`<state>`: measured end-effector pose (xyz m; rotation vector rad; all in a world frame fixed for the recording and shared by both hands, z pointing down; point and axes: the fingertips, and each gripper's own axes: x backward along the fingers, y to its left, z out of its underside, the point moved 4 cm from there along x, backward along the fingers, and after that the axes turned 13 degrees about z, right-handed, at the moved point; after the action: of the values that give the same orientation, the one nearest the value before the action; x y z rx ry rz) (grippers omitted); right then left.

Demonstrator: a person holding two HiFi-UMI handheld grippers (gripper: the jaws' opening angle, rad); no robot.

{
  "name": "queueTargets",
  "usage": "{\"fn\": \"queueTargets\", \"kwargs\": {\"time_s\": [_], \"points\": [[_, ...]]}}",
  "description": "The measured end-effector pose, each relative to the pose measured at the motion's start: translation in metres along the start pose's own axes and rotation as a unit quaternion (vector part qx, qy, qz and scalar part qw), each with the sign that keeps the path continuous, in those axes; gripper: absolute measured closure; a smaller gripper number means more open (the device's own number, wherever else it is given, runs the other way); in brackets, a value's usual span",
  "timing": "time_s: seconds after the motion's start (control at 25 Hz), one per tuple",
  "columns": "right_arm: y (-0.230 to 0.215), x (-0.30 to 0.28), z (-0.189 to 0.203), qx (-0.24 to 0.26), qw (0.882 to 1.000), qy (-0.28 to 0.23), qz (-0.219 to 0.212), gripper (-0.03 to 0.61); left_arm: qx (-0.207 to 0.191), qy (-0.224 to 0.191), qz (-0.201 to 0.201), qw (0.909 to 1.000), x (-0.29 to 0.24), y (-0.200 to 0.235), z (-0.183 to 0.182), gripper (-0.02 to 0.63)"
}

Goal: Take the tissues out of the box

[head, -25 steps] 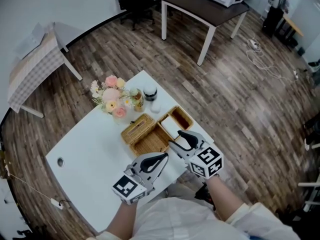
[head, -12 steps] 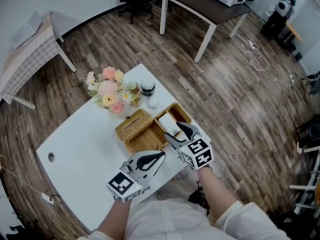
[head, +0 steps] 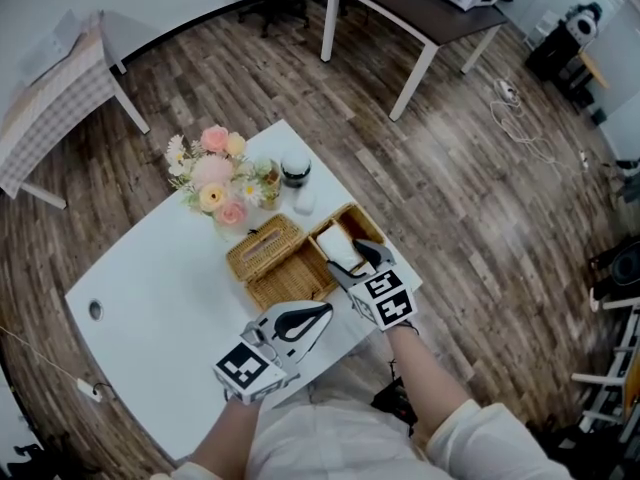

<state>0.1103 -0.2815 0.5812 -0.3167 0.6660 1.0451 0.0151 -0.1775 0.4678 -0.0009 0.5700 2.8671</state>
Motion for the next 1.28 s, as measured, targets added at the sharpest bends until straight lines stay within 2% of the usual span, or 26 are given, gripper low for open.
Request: {"fn": "queueTargets", "kwargs": {"time_s": [0.28, 0.72, 1.28], "points": [[0.0000, -0.0044, 0.0046, 0.034, 0.999, 0.024, 0.016, 0.302, 0.001, -0.005, -0.001, 1.0000, -0.0024, 0.0019, -0.0001, 0.615], [-0.0024, -0.0090, 0.0048, 0.039, 0.998, 0.038, 0.018, 0.351, 0.005, -0.008, -0.001, 1.0000, -0.0039, 0.0026, 0.0009, 0.615], [-0.0006, -0.0077, 0.0004, 0.052, 0.997, 0.051, 0.031, 0.367, -0.002, 0.000, 0.000, 1.0000, 0.0020, -0.0007, -0.0012, 0.615]]}}
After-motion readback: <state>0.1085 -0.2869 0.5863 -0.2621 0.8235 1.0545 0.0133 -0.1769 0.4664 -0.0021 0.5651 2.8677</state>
